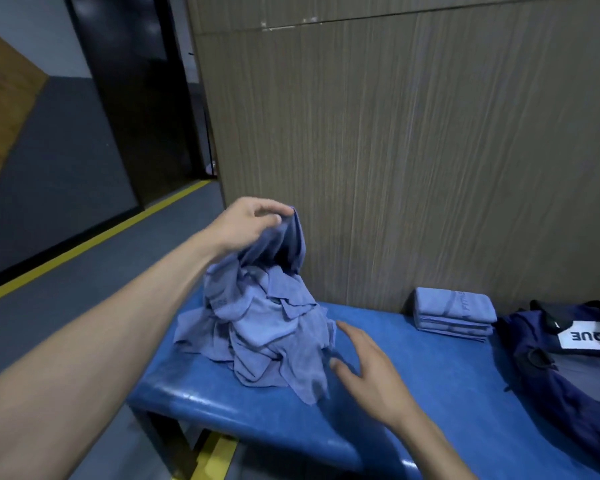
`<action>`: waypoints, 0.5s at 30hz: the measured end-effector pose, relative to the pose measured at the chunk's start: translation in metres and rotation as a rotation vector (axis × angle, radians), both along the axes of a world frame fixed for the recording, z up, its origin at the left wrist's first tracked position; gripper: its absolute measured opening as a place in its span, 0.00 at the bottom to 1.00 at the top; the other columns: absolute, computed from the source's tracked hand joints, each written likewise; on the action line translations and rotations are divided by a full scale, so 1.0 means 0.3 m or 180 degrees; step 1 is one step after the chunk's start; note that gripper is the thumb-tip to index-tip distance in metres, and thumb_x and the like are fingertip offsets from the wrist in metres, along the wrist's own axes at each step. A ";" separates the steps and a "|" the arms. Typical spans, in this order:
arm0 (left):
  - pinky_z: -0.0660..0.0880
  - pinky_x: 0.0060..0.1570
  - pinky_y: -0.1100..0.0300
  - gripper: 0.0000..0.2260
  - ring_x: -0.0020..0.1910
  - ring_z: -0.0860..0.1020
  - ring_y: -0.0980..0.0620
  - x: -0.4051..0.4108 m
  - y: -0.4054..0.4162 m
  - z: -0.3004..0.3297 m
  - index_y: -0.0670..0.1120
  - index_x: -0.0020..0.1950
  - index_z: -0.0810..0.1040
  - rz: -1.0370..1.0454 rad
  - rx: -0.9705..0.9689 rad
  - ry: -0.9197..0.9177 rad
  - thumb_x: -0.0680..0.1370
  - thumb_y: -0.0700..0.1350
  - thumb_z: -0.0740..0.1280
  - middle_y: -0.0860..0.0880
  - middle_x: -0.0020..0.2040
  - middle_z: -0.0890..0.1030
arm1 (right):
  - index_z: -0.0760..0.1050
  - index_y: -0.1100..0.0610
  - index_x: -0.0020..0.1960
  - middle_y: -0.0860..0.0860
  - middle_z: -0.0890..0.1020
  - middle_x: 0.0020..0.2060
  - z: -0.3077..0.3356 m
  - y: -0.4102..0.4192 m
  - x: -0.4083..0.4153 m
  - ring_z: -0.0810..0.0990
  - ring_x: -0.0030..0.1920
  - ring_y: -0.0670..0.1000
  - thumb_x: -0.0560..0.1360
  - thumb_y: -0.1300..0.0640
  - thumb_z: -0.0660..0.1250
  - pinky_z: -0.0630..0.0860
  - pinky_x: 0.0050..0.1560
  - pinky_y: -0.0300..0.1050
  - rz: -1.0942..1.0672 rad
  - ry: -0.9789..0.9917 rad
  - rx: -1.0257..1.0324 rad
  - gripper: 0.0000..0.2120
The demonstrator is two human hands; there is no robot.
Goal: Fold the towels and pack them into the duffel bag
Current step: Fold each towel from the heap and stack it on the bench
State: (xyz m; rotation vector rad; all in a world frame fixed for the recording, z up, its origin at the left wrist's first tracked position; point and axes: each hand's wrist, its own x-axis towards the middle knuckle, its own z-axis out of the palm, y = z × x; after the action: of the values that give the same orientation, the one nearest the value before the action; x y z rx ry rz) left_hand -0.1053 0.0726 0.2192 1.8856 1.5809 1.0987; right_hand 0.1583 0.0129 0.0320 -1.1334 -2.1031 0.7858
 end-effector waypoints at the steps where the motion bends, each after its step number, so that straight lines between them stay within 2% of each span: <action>1: 0.69 0.47 0.73 0.14 0.41 0.77 0.71 0.015 -0.019 -0.019 0.44 0.60 0.83 -0.0113 -0.0172 0.0032 0.81 0.33 0.62 0.62 0.49 0.84 | 0.62 0.47 0.76 0.33 0.66 0.70 0.033 0.004 -0.045 0.64 0.68 0.30 0.79 0.57 0.68 0.61 0.71 0.30 0.0024 0.0181 -0.0071 0.29; 3: 0.68 0.40 0.74 0.14 0.36 0.75 0.67 0.039 -0.056 -0.063 0.40 0.59 0.83 -0.0404 -0.0557 0.0200 0.80 0.30 0.61 0.59 0.40 0.83 | 0.60 0.46 0.78 0.32 0.68 0.69 0.095 0.028 -0.139 0.68 0.69 0.37 0.78 0.58 0.69 0.67 0.70 0.38 0.0039 0.0541 -0.0224 0.33; 5: 0.70 0.42 0.71 0.14 0.38 0.77 0.62 0.037 -0.086 -0.104 0.37 0.58 0.83 -0.0599 -0.0778 0.0457 0.79 0.28 0.62 0.51 0.43 0.83 | 0.55 0.42 0.80 0.32 0.72 0.67 0.144 0.059 -0.223 0.72 0.67 0.38 0.76 0.58 0.69 0.71 0.66 0.39 -0.0058 0.0799 -0.0426 0.38; 6: 0.73 0.45 0.68 0.14 0.41 0.79 0.62 0.019 -0.088 -0.122 0.38 0.55 0.84 -0.0530 -0.0699 0.0424 0.78 0.28 0.63 0.49 0.46 0.84 | 0.53 0.42 0.81 0.36 0.74 0.67 0.157 0.073 -0.254 0.74 0.66 0.40 0.76 0.58 0.69 0.72 0.65 0.40 -0.0140 0.0803 -0.0508 0.40; 8: 0.78 0.53 0.57 0.13 0.50 0.83 0.56 -0.054 -0.073 -0.148 0.44 0.48 0.85 0.0296 -0.0188 0.0178 0.75 0.29 0.65 0.49 0.50 0.85 | 0.50 0.45 0.82 0.46 0.74 0.70 0.159 0.090 -0.300 0.75 0.67 0.46 0.76 0.57 0.68 0.71 0.65 0.41 -0.0244 0.0552 -0.0646 0.41; 9: 0.77 0.55 0.55 0.12 0.55 0.82 0.52 -0.110 -0.059 -0.163 0.48 0.48 0.84 0.0871 0.0094 0.0338 0.74 0.32 0.67 0.50 0.54 0.84 | 0.51 0.47 0.82 0.49 0.73 0.70 0.155 0.089 -0.312 0.74 0.68 0.49 0.77 0.57 0.68 0.70 0.65 0.42 -0.0275 0.0345 -0.0709 0.40; 10: 0.75 0.58 0.53 0.12 0.59 0.79 0.48 -0.164 -0.047 -0.179 0.50 0.53 0.82 0.1241 0.0192 0.0701 0.74 0.37 0.69 0.49 0.59 0.81 | 0.53 0.50 0.82 0.52 0.73 0.70 0.149 0.085 -0.319 0.73 0.69 0.52 0.77 0.57 0.67 0.69 0.65 0.43 -0.0301 0.0158 -0.0786 0.38; 12: 0.71 0.65 0.48 0.24 0.68 0.72 0.42 -0.252 -0.027 -0.223 0.51 0.70 0.73 0.1261 -0.0328 0.1400 0.74 0.47 0.74 0.46 0.70 0.72 | 0.61 0.56 0.78 0.57 0.76 0.67 0.133 0.077 -0.324 0.72 0.69 0.56 0.78 0.59 0.66 0.69 0.63 0.44 -0.0325 -0.0035 -0.0878 0.31; 13: 0.70 0.67 0.48 0.31 0.71 0.69 0.40 -0.282 -0.013 -0.249 0.50 0.75 0.68 0.1157 -0.0652 0.1480 0.75 0.50 0.75 0.44 0.74 0.68 | 0.63 0.57 0.76 0.58 0.76 0.65 0.120 0.075 -0.324 0.72 0.67 0.56 0.77 0.60 0.66 0.69 0.59 0.43 -0.0325 -0.0076 -0.0913 0.29; 15: 0.69 0.67 0.51 0.34 0.71 0.70 0.40 -0.312 0.016 -0.303 0.47 0.79 0.63 0.1084 -0.0961 0.1308 0.77 0.51 0.73 0.42 0.75 0.68 | 0.63 0.53 0.77 0.54 0.74 0.65 0.092 0.075 -0.320 0.70 0.68 0.55 0.77 0.59 0.66 0.65 0.57 0.38 -0.0299 -0.0165 -0.0898 0.30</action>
State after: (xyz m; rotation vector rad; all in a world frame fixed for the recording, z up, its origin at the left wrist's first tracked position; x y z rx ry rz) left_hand -0.1987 0.0774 0.1283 1.7493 2.2184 0.5613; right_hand 0.0622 0.0353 0.0597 -1.4031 -2.0074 1.0416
